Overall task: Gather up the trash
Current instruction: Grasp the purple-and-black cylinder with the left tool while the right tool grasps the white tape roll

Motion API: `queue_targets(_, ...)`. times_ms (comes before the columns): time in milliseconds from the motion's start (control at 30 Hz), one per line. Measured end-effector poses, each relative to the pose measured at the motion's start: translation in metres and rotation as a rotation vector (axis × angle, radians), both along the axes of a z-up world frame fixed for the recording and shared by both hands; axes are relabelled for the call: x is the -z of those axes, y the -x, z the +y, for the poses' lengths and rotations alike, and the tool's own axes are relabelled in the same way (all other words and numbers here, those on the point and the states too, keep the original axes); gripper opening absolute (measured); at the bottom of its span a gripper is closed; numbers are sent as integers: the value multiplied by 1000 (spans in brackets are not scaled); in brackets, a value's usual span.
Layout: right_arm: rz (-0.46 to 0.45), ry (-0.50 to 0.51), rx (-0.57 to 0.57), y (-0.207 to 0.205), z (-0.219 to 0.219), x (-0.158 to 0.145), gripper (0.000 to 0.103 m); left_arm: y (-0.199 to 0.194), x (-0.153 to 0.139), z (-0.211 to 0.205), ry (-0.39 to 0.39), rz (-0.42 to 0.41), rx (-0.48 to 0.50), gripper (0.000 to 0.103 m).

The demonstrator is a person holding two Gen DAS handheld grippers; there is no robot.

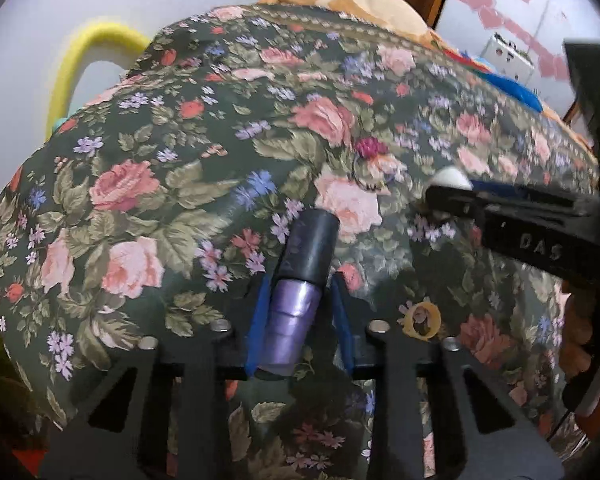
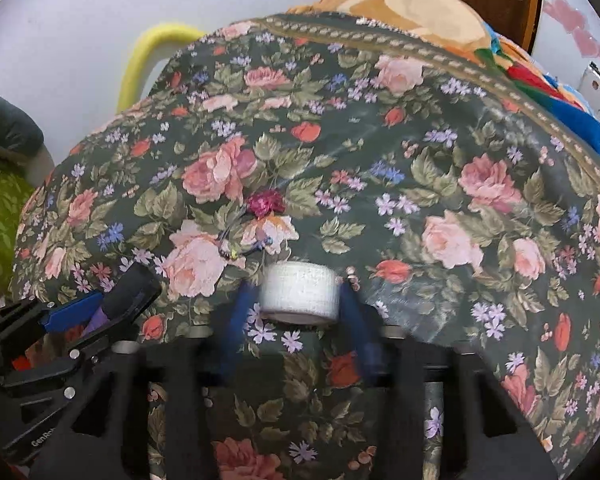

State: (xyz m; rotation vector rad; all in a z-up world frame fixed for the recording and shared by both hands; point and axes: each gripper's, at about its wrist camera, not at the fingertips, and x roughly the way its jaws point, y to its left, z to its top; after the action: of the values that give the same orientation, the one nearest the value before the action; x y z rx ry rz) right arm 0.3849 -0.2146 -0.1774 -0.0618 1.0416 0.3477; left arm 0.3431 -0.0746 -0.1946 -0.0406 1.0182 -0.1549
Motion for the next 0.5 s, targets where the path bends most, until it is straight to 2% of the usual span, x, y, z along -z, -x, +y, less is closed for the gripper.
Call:
queue_targets(67, -18, -1, -8, 6, 0, -4, 35, 2, 0, -2, -12, -9, -4, 27)
queue_targets(300, -45, -24, -20, 30, -5, -27, 34, 13, -9, 0, 35, 17, -43, 24)
queue_targets(500, -73, -36, -34, 53, -6, -55, 34, 38, -43, -1, 58, -24, -52, 24)
